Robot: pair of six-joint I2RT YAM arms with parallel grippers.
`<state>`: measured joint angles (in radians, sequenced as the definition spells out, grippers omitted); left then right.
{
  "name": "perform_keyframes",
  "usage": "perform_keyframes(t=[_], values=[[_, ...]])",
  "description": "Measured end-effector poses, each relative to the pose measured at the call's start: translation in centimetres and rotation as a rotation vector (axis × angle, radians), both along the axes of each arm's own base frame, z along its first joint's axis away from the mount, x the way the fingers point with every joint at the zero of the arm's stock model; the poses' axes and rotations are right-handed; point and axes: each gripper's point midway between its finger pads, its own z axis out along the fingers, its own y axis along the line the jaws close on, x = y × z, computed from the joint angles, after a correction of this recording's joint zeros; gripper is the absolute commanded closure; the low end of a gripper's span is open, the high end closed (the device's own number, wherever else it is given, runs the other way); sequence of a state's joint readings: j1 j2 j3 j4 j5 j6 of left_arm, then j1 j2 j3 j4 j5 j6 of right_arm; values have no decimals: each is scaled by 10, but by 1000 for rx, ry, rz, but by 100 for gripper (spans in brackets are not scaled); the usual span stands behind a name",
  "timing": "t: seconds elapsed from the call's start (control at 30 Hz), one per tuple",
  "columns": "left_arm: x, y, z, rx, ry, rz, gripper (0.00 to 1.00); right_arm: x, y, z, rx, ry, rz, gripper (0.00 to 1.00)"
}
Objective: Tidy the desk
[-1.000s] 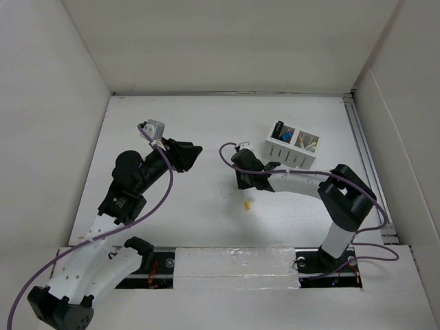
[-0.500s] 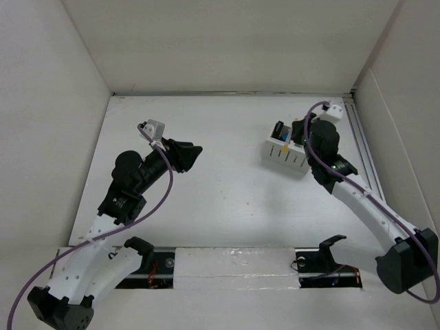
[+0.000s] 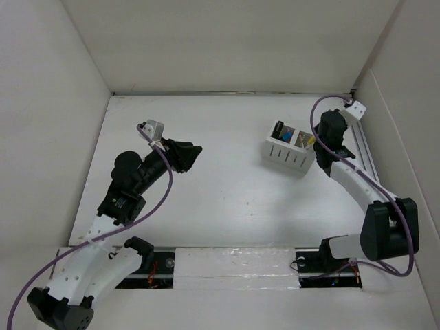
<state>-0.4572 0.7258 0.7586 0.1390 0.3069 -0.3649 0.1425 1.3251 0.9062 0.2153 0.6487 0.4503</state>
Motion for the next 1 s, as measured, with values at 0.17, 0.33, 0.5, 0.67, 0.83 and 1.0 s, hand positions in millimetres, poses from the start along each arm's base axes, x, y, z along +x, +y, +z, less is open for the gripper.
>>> perform_keyframes(t=[0.17, 0.33, 0.5, 0.67, 0.83, 1.0], values=[[-1, 0, 1, -2, -3, 0, 61, 10, -2, -25, -63, 69, -20, 100], [-1, 1, 2, -3, -6, 0, 61, 12, 17, -35, -112, 102, -16, 95], [-2, 1, 2, -4, -8, 0, 61, 10, 37, -44, -136, 124, -10, 66], [-3, 1, 4, -7, -14, -1, 61, 5, 44, -47, -146, 145, -15, 39], [-4, 1, 5, -8, -17, -4, 60, -4, 57, -29, -137, 119, 26, 28], [-6, -1, 6, -9, -20, -19, 59, -23, 91, 20, -105, 10, 141, 28]])
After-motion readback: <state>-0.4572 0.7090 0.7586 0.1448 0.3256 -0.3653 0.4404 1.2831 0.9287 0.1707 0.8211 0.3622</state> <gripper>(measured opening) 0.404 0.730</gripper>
